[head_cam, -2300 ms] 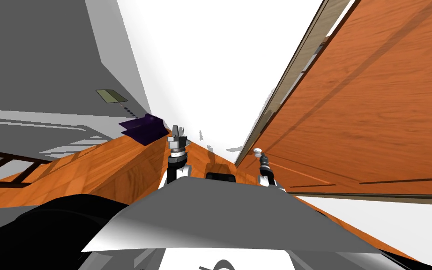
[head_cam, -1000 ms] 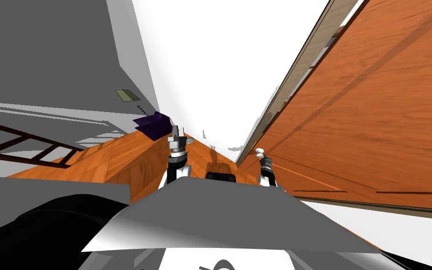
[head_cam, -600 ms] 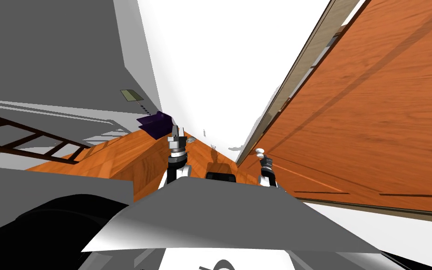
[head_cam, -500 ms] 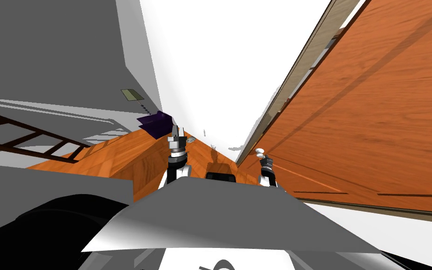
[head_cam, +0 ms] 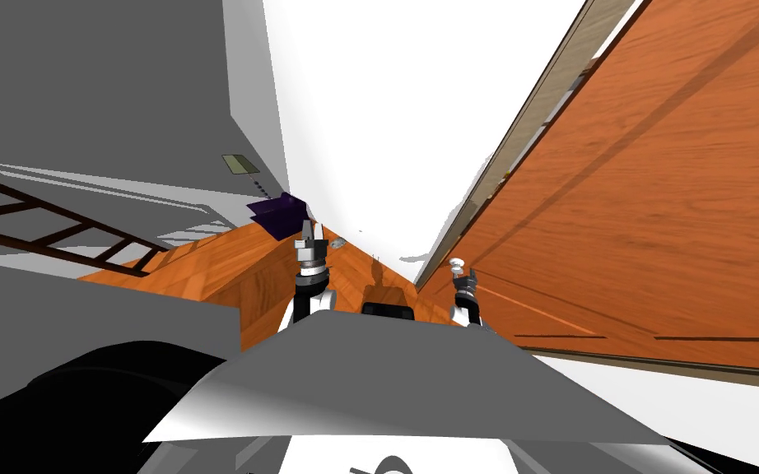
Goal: Pull the door open
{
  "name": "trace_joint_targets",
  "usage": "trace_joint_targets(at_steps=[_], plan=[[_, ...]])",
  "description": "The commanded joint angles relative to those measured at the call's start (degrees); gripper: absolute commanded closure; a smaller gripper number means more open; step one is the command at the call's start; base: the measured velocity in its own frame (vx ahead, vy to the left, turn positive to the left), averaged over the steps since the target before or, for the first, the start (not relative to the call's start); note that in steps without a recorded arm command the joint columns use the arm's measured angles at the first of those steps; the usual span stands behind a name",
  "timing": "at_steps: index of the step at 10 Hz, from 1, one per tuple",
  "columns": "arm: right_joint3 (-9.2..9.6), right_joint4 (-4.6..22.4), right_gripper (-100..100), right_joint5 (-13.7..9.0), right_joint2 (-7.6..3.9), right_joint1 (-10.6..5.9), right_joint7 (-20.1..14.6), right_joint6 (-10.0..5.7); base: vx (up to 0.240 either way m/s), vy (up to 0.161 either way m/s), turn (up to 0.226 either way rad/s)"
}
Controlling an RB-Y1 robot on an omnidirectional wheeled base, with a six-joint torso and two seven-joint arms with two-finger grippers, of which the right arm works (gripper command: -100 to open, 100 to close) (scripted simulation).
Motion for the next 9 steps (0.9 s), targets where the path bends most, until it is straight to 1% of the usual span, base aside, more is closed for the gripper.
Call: trace_joint_targets(at_steps=[1,2,3,5,6,7,8,9], plan=[[0.21,-0.12,-100,-0.85,0.51,-0.28,-2.74,-0.04,-0.045,-0.010,0.031],[0.38,-0.12,-100,-1.65,0.93,-0.56,-4.23,-0.05,-0.072,-0.005,0.053],[0.38,-0.12,-100,-1.65,0.93,-0.56,-5.03,-0.05,-0.058,-0.002,0.017],[0.75,-0.14,-100,-3.38,1.82,-1.16,-8.71,-0.07,-0.068,-0.005,0.043],[0.75,-0.14,-100,-3.38,1.82,-1.16,-9.72,-0.07,-0.060,-0.005,0.023],[0.95,-0.15,-100,-4.30,2.30,-1.48,-11.73,-0.08,-0.056,-0.008,0.036],[0.95,-0.15,-100,-4.30,2.30,-1.48,-12.10,-0.08,-0.043,-0.008,0.019],[1.15,-0.15,-100,-5.23,2.79,-1.80,-14.38,-0.09,-0.049,-0.004,0.038]])
